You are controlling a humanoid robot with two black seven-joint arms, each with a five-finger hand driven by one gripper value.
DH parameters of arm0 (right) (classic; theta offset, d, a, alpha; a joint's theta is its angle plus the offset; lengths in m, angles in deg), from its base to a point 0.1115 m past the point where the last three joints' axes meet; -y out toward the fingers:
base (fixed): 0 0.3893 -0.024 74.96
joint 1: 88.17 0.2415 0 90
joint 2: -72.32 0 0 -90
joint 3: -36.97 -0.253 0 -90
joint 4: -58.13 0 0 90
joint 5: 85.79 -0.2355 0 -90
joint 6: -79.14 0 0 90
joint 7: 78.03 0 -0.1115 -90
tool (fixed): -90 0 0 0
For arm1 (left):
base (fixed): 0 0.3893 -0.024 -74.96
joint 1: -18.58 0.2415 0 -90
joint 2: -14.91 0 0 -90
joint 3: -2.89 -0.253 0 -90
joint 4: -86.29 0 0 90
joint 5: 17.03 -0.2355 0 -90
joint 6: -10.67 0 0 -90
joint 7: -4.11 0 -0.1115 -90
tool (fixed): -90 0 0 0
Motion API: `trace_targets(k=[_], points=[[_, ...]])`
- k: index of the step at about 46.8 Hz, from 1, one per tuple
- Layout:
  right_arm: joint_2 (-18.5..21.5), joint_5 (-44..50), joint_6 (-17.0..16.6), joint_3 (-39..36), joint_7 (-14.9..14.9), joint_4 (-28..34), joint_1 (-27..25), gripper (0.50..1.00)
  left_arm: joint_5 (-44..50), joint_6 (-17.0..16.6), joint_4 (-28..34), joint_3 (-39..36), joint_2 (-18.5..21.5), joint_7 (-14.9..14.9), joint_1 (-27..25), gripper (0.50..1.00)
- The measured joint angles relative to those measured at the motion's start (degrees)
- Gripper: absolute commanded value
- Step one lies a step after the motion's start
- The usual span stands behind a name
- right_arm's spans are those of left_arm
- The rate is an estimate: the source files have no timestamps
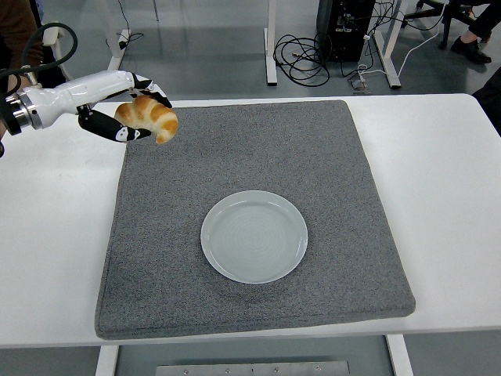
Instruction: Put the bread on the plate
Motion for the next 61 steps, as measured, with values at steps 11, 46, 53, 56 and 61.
trace_targets(k=[11,46,53,56,61], points=[[0.0,0.0,0.0,-0.01,0.0,0.0,0.0,1.0,0.07,0.28,0.02,-5.16,-6.96,-0.01,-5.93,0.5],[0.0,0.0,0.0,0.0,0.01,0.0,0.0,1.0,-4.15,-11.27,0.08,-10.55,-20.28,0.02,2.32,0.5],[0.0,0.0,0.0,0.0,0.01,0.05,0.08,1.0,-5.37,-13.31,0.09,-10.73,-21.45,0.02,4.71,0.5],[0.0,0.0,0.0,0.0,0.01,0.16,0.08,1.0,-5.39,-13.84,0.09,-10.73,-21.49,0.02,5.45,0.5],[0.0,0.0,0.0,0.0,0.01,0.18,0.14,1.0,-5.59,-14.58,0.08,-10.73,-21.51,0.02,6.72,0.5]])
